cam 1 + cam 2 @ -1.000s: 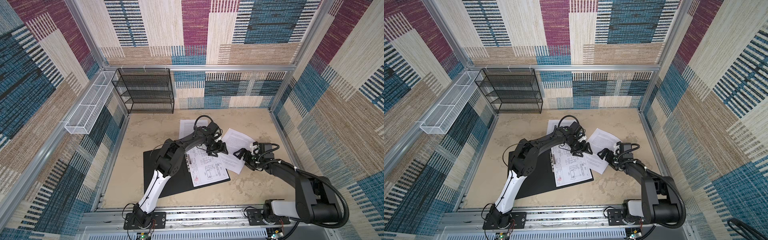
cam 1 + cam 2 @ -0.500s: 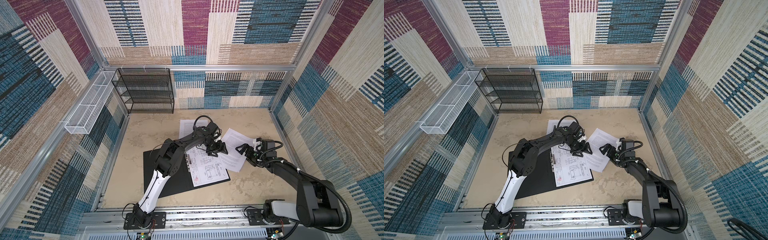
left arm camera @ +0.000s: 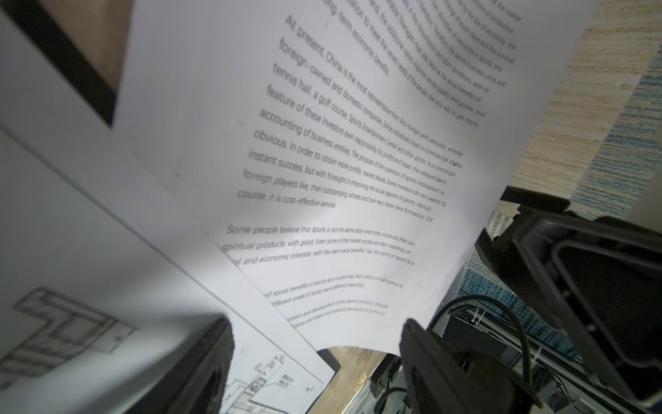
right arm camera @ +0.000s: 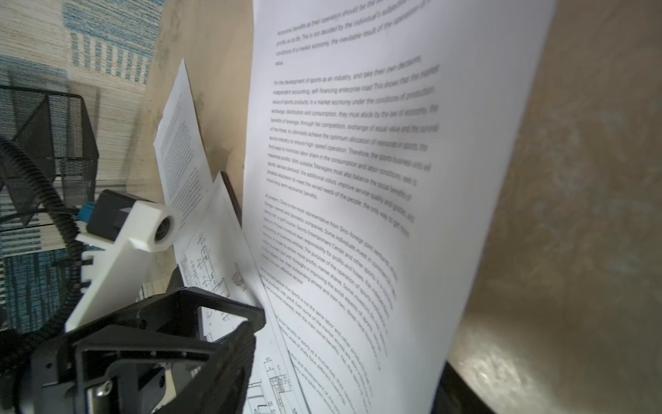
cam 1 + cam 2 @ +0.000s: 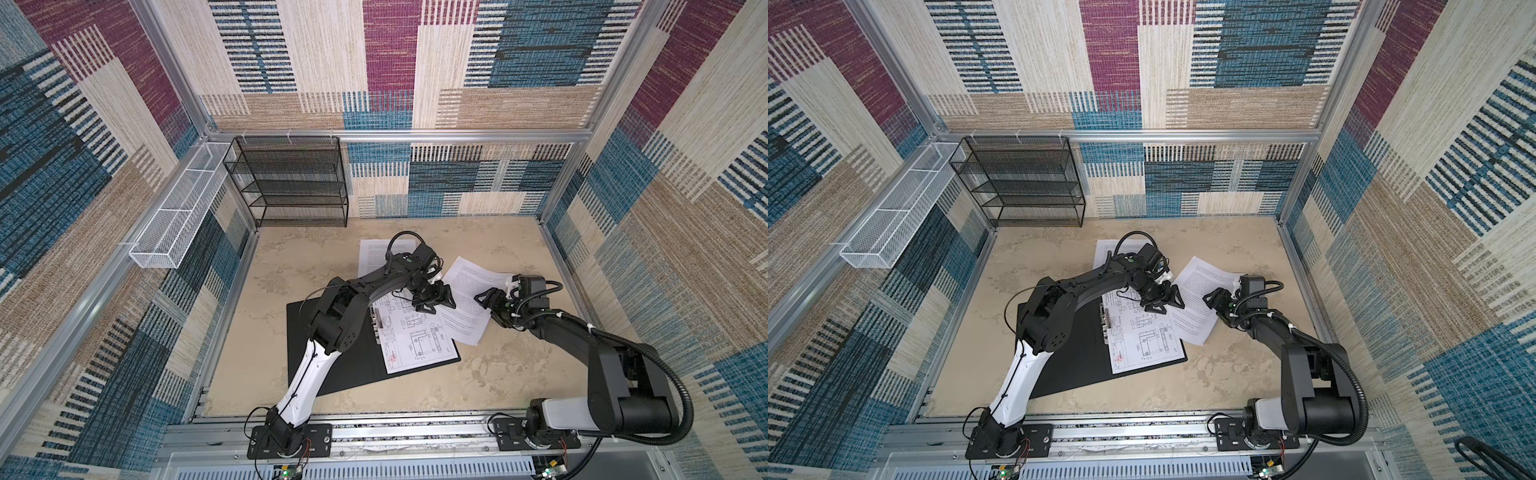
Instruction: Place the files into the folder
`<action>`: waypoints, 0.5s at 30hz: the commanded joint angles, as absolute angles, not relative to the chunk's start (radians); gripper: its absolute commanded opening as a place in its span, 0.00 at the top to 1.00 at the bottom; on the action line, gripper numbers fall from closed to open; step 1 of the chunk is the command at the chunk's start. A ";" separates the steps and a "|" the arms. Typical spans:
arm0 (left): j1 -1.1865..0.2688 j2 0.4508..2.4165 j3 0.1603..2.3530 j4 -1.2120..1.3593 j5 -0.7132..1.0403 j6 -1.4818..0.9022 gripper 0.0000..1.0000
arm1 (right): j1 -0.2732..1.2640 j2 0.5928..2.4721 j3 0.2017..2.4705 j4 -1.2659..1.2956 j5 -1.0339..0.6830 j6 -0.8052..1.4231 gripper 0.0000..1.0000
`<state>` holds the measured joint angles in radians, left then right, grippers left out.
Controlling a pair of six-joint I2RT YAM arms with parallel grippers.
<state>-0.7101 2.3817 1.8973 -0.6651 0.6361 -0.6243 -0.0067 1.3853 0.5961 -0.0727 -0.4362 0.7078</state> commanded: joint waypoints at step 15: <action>-0.677 2.356 2.058 -0.854 0.683 -0.621 0.17 | -0.006 1.401 0.592 -0.070 -0.367 0.710 0.88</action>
<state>-0.6823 2.3909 2.0403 -0.8223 0.6582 -0.6212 -0.0063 1.3941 0.6006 -0.0990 -0.3660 0.7055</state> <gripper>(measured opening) 0.833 0.120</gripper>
